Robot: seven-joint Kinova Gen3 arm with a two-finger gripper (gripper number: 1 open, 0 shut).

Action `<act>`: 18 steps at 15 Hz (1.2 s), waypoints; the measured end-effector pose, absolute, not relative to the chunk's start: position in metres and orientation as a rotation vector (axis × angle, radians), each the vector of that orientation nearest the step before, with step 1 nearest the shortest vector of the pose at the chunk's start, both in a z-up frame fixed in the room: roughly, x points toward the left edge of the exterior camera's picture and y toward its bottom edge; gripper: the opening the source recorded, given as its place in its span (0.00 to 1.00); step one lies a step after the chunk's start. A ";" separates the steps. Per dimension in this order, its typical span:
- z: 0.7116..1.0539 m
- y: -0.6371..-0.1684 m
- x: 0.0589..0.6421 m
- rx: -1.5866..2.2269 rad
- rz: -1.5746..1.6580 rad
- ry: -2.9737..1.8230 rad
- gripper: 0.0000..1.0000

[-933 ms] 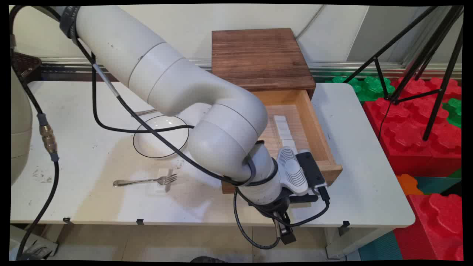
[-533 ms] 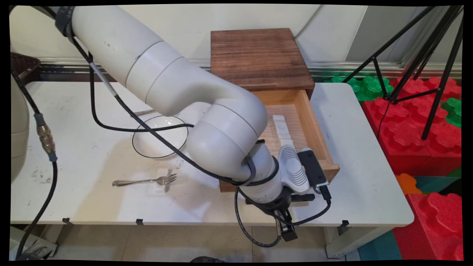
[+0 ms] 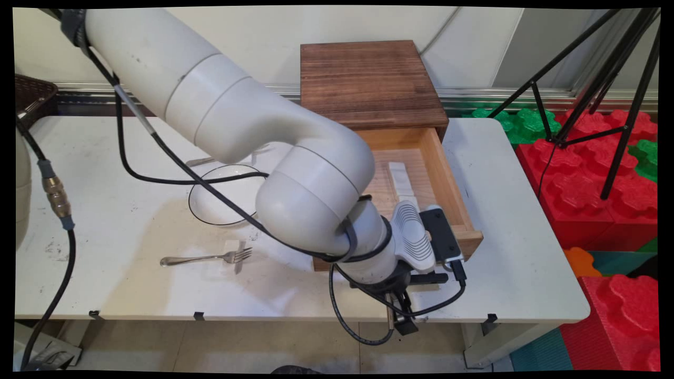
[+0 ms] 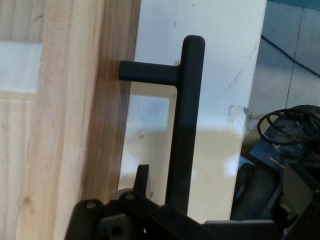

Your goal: Pick up the knife from the left of the white plate

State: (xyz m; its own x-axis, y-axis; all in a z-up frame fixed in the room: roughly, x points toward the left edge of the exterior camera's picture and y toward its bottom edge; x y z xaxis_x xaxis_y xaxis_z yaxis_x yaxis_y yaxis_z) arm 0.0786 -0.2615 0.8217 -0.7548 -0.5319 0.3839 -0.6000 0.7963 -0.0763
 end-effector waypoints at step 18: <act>0.892 -0.219 0.130 0.760 0.373 -2.603 1.00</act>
